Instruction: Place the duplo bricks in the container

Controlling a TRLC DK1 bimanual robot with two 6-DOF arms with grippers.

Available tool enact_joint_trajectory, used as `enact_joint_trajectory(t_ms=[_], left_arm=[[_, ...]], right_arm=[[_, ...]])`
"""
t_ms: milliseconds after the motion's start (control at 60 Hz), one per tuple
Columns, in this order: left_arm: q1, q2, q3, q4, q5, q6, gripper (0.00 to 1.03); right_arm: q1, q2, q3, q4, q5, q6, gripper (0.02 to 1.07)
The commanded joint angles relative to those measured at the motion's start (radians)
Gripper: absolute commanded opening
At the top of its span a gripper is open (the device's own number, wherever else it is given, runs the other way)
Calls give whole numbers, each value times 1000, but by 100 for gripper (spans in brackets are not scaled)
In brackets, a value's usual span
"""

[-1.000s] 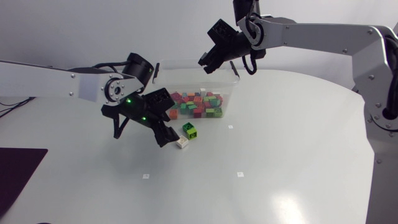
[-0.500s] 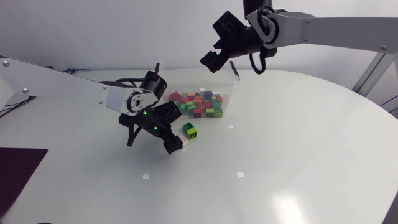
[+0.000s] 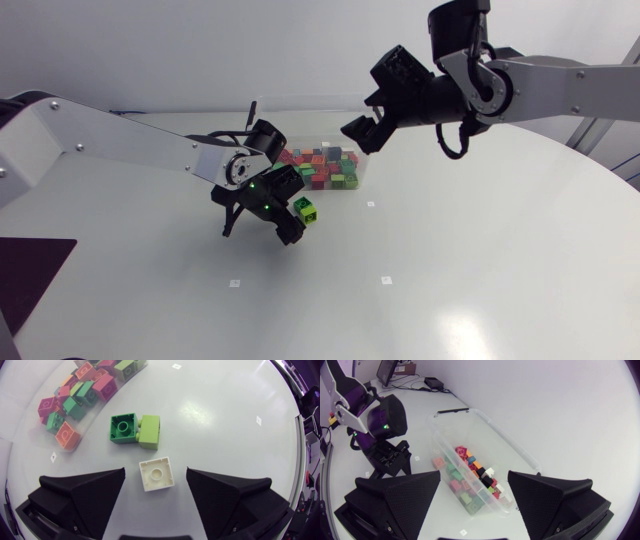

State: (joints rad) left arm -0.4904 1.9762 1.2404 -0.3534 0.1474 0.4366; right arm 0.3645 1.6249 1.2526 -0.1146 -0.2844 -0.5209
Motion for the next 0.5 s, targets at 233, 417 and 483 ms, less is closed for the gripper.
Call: enact_joint_trajectory(t_ms=[233,417,483], left_arm=[[-14,64,39,1,-11,-38,47],[-17,81,33,-6,-11,-33,29],[-17,81,28,-12,-11,-30,29]], right_arm=[[36,-30,-171,41,2,44,100],[79,32,-199,64,28,98,100],[99,59,-194,66,45,113,100]])
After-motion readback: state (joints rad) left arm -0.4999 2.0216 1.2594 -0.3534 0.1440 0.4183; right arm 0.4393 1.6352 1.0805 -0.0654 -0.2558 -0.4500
